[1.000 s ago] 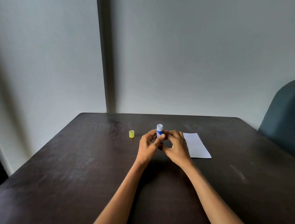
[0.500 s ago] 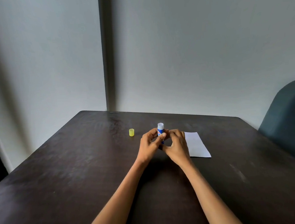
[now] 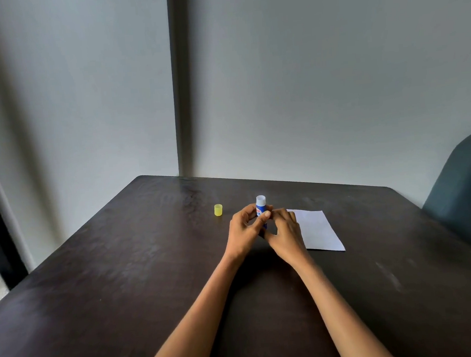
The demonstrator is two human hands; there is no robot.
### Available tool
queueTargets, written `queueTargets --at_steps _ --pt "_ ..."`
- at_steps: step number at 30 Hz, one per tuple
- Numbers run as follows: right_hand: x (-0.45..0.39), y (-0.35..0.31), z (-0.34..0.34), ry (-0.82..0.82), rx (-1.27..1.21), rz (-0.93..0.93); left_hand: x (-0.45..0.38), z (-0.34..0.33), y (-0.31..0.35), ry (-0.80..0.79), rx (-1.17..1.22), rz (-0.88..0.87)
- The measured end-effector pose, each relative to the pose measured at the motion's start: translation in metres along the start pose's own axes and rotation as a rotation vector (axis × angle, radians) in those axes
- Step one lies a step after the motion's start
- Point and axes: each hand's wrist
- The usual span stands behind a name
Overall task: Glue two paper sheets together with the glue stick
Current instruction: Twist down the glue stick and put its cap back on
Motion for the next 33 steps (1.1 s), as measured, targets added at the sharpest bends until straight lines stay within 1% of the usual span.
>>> queueTargets --at_steps 2,3,6,8,10,13,15,16,19,20,21,23,26,28,30,33 --pt "0.001 0.000 0.001 -0.076 -0.043 0.027 0.000 0.001 0.001 0.009 0.011 0.000" --pt "0.001 0.001 0.002 -0.079 -0.031 0.038 0.000 0.002 0.001 0.009 0.009 -0.007" --pt "0.000 0.001 0.007 0.053 0.082 0.043 0.000 0.001 0.001 -0.004 -0.018 -0.019" --pt "0.001 0.000 0.007 0.111 0.129 0.016 0.000 -0.001 0.001 -0.024 -0.031 -0.022" --pt "0.001 0.001 0.006 0.117 0.145 0.006 0.001 -0.003 0.002 -0.028 -0.057 -0.022" --pt "0.001 -0.001 0.006 0.062 0.099 0.001 0.003 -0.003 0.004 -0.008 -0.070 -0.014" --pt "0.000 0.000 0.006 0.005 0.062 0.004 0.005 0.000 0.007 0.056 -0.043 -0.008" --pt "-0.002 -0.001 0.005 -0.017 0.042 0.007 0.005 0.002 0.008 0.127 -0.035 -0.006" --pt "-0.017 -0.009 -0.006 -0.042 -0.041 -0.008 0.001 0.019 0.011 0.446 -0.052 0.004" --pt "-0.024 -0.014 -0.012 -0.049 -0.048 -0.015 -0.001 0.027 0.011 0.520 -0.063 0.015" --pt "-0.033 -0.019 -0.019 -0.060 -0.049 -0.023 -0.001 0.034 0.011 0.561 -0.073 0.030" --pt "-0.051 -0.031 -0.036 -0.108 -0.046 -0.060 -0.001 0.046 0.011 0.578 -0.082 0.063" --pt "-0.073 -0.042 -0.059 -0.271 0.034 -0.095 0.001 0.055 0.009 0.593 -0.046 0.083" --pt "-0.081 -0.046 -0.069 -0.350 0.120 -0.104 0.000 0.056 0.007 0.605 -0.017 0.117" --pt "-0.085 -0.048 -0.074 -0.366 0.179 -0.097 -0.001 0.056 0.006 0.592 -0.018 0.138" --pt "-0.084 -0.046 -0.075 -0.312 0.176 -0.100 -0.002 0.054 0.007 0.579 -0.042 0.138"
Point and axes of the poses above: each hand's wrist, its own x-axis away from the middle knuckle, its own z-axis out of the back of the hand, y = z × x, and after that the axes turned 13 degrees about z, right-handed
